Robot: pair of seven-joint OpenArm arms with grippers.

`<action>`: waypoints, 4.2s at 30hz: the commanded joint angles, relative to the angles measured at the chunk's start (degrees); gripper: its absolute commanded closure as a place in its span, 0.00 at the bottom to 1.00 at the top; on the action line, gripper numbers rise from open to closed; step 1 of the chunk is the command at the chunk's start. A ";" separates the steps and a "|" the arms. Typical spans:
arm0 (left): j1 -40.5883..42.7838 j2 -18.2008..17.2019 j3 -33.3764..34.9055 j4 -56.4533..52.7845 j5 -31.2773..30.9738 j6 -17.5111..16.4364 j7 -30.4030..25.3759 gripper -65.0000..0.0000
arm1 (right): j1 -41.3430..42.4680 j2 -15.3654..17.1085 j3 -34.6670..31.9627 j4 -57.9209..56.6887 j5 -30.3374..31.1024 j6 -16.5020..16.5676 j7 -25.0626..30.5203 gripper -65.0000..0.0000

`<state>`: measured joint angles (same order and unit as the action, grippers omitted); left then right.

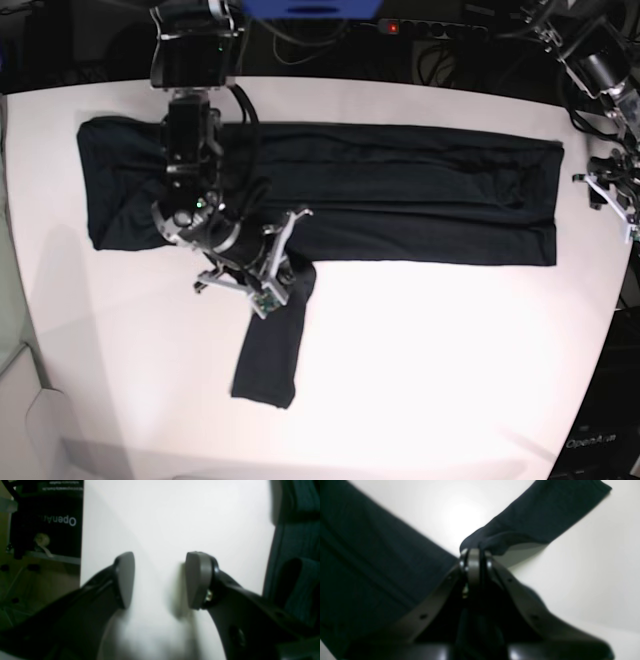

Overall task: Fold the T-shirt properly
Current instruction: 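Lift the sleeve and fold it across the shirt's body, then release the sleeve and move the left gripper toward the sleeve cuff, then grasp the sleeve cuff with the left gripper and lift it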

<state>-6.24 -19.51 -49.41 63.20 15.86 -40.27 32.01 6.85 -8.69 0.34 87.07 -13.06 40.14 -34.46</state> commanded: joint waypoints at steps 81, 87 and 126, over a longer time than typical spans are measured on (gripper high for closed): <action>-28.97 28.51 64.84 -23.33 -6.23 15.70 -10.08 0.42 | -14.81 11.11 24.32 18.56 11.08 -0.14 -9.54 0.58; -30.46 28.51 65.80 -27.99 -13.88 15.79 -13.15 0.38 | -14.63 10.05 24.14 18.56 11.08 -0.14 -9.54 0.58; -32.92 28.51 83.12 -47.68 -28.65 28.45 -30.12 0.38 | -13.49 9.87 24.06 18.56 11.26 -0.14 -13.23 0.58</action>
<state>-38.17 9.06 33.76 15.77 -12.93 -12.23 -1.58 -7.20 0.80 24.32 104.57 -2.50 40.16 -48.66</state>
